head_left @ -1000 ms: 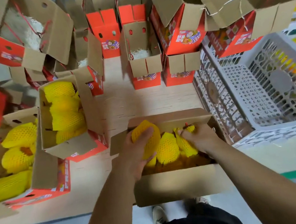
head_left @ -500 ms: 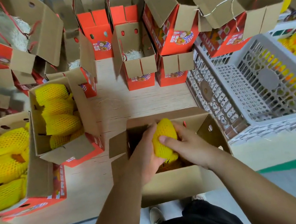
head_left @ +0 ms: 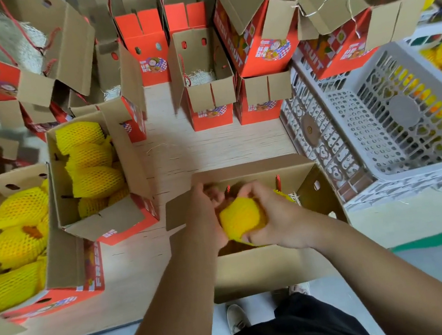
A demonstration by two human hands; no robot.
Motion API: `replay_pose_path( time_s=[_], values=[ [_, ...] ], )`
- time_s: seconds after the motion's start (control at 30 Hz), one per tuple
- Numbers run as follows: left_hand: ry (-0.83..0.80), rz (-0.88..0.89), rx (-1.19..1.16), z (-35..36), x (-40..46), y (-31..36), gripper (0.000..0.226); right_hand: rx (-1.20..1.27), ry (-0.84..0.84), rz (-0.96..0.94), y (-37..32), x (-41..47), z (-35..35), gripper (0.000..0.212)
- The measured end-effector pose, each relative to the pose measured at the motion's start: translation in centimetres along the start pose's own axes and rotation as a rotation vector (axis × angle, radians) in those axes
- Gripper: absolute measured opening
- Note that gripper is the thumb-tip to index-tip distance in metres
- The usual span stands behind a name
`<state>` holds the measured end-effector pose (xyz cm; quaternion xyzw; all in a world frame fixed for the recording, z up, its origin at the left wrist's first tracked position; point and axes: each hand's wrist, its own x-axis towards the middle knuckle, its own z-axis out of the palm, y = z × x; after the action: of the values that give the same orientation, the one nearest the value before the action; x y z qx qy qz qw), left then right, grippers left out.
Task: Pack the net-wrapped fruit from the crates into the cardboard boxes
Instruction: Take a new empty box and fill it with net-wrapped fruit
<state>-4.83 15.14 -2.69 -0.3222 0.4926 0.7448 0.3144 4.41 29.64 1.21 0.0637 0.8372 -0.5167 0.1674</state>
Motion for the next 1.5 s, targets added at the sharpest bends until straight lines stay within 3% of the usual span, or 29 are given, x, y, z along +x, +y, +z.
replay_pose_path(
  time_s=[0.1,0.17,0.3,0.37,0.53,0.6,0.67,0.77,0.8,0.9,1.1,1.33,1.5],
  values=[
    [-0.031,0.135,0.132,-0.3,0.5,1.2,0.037,-0.241,-0.243,0.060,-1.0,1.4,0.5,0.046],
    [-0.086,0.177,0.268,-0.6,0.2,1.7,0.034,-0.385,-0.319,0.082,-1.4,2.7,1.0,0.045],
    [-0.064,0.547,0.298,-1.6,-0.4,2.3,0.025,-0.576,-0.329,0.025,-1.5,4.5,3.3,0.038],
    [-0.095,0.636,0.320,-2.4,-1.0,2.0,0.027,-0.605,-0.319,0.025,-1.4,5.2,4.5,0.034],
    [-0.120,0.930,0.634,-3.2,-1.4,0.3,0.031,-0.845,-0.308,-0.015,-2.7,6.6,5.9,0.041],
    [-0.090,0.977,0.644,-3.3,-1.3,0.1,0.029,-0.802,-0.276,-0.006,-2.7,6.9,5.1,0.042],
    [-0.049,1.001,0.675,-3.2,-1.2,0.2,0.029,-0.698,-0.235,0.011,-2.0,6.6,4.4,0.024],
    [0.049,1.020,0.892,-2.2,-1.5,-0.1,0.025,-0.520,-0.303,0.102,-0.7,4.9,4.0,0.013],
    [0.067,1.057,0.948,-1.6,-1.9,-0.3,0.023,-0.370,-0.256,0.075,-0.4,4.1,3.6,0.009],
    [-0.026,1.170,0.959,0.8,-3.0,-0.9,0.018,-0.084,0.091,-0.065,-0.5,1.6,-0.4,0.024],
    [-0.270,0.991,1.047,8.3,-2.8,-3.6,0.014,-0.061,0.430,-0.104,1.7,-3.0,-8.9,0.021],
    [-0.448,1.011,1.145,22.4,-3.4,-8.3,0.010,0.037,0.687,-0.124,8.5,-6.6,-19.2,0.008],
    [-0.580,1.041,1.157,35.9,-3.2,-13.5,0.012,0.099,0.834,-0.105,15.7,-9.4,-30.1,0.015]
  ],
)
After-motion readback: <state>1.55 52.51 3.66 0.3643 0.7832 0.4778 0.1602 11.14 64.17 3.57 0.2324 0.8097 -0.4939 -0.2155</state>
